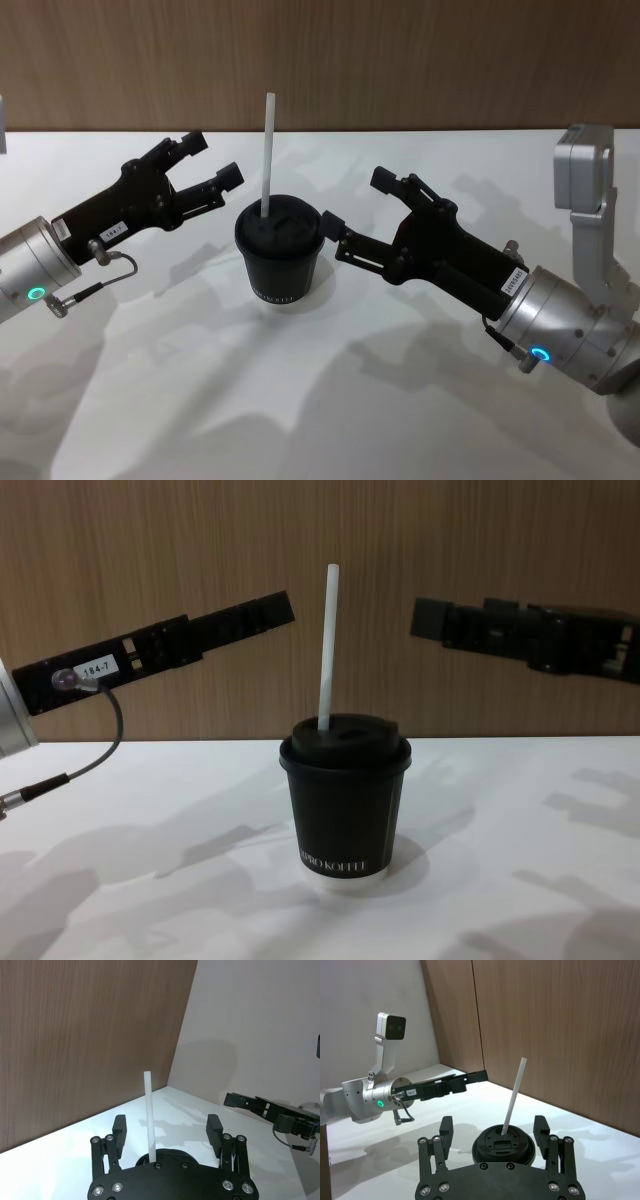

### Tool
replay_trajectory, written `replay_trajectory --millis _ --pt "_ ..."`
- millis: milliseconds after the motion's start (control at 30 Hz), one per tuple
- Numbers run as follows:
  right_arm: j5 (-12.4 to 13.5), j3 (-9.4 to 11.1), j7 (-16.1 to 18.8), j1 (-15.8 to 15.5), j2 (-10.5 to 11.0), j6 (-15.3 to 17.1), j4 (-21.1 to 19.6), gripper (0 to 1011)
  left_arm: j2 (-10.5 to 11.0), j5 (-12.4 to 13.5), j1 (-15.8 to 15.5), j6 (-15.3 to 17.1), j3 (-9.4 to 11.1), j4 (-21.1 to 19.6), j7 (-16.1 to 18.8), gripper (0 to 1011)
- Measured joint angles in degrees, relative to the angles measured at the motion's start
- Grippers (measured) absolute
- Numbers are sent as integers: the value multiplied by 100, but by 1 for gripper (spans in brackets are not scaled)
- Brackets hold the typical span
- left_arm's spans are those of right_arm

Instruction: Pick up the straw with one hand, pass it to the other hand, and insert it into the cup.

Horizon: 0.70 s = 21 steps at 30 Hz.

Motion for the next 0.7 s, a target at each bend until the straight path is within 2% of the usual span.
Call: replay_trajectory --millis 700 --pt "0 0 0 0 0 0 0 1001 0 0 0 0 0 0 0 1002"
